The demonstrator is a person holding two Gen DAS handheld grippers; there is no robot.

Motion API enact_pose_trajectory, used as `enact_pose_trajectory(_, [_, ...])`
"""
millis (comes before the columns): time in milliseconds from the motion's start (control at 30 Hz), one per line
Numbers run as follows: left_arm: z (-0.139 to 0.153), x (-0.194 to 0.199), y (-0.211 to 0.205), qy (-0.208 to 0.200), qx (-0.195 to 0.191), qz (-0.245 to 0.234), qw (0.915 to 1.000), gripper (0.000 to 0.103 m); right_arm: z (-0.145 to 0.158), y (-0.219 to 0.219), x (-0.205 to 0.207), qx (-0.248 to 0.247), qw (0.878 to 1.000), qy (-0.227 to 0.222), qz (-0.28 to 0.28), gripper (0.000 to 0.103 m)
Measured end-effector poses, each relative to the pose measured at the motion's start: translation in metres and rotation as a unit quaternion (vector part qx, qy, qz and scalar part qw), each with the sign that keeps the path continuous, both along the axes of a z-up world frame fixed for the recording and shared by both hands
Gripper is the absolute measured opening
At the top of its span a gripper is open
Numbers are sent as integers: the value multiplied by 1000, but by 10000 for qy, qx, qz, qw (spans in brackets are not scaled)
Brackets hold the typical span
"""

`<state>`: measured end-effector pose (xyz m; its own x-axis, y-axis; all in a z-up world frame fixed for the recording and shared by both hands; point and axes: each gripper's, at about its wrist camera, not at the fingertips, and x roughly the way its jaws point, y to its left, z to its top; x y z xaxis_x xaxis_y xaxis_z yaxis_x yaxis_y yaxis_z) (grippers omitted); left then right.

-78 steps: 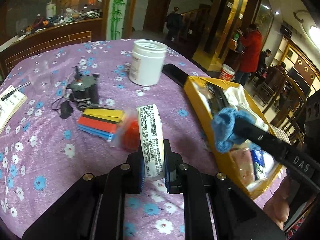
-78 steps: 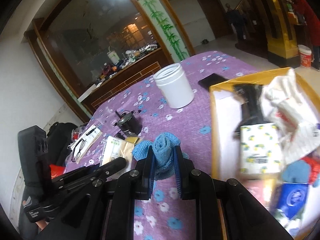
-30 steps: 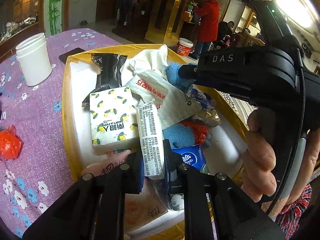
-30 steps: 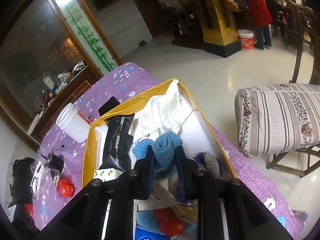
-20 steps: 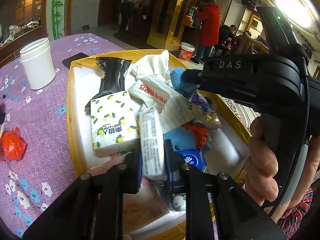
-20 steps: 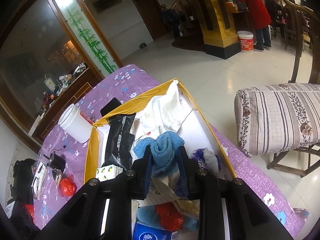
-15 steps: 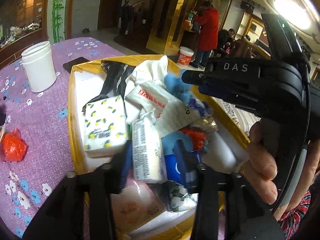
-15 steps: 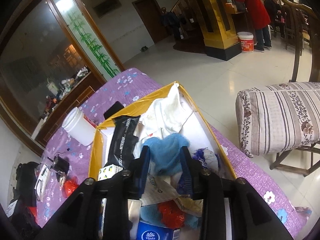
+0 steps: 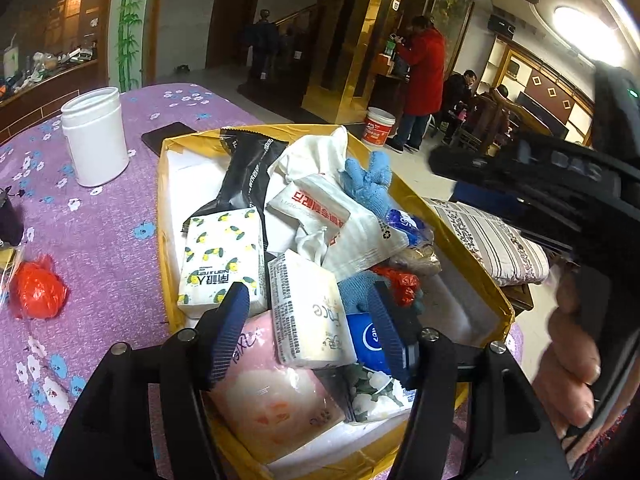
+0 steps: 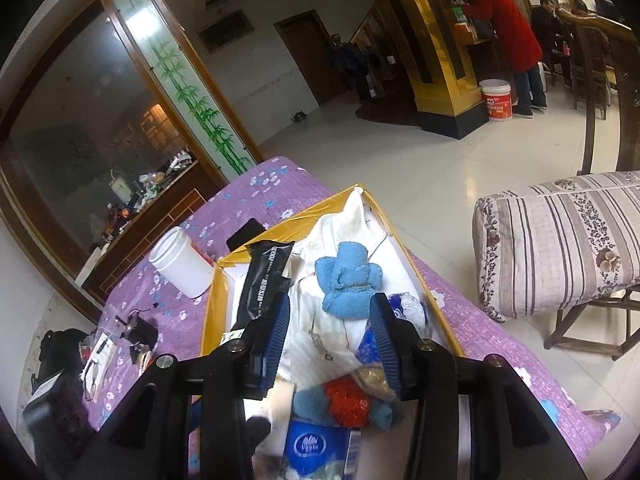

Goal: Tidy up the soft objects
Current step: 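Lower the white packet into the box with the left gripper while the right releases the blue cloth, then move both open grippers back toward the items on the table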

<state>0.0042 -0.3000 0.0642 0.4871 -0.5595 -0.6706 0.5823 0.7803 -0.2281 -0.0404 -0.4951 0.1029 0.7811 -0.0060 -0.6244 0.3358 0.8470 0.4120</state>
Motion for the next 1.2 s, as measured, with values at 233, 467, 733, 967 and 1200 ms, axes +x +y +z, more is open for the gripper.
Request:
enact_pose_trajectory(233, [1,-6,-1,-206,81,63,9997,60,18,2,-34,-259,9996,-85,-82,45])
enact_pose_trajectory(467, [14,-13,4,-534,13,194,9984,60,30,1,-60,-255,9994,-192,-167,45])
enact_pose_trajectory(733, [41,-23,19,-526,-161,202,9983,60,47,19,-72,-384,9987,-324,-59,45])
enact_pose_trajectory(967, [47,-30,49,-453,28,280,9986,60,48,43,-65,-291,9983,-421,266,45])
enact_pose_trajectory(1200, [41,-18,102,-154,-81,642,9978,60,35,78,-43,-185,9968,-286,726,45])
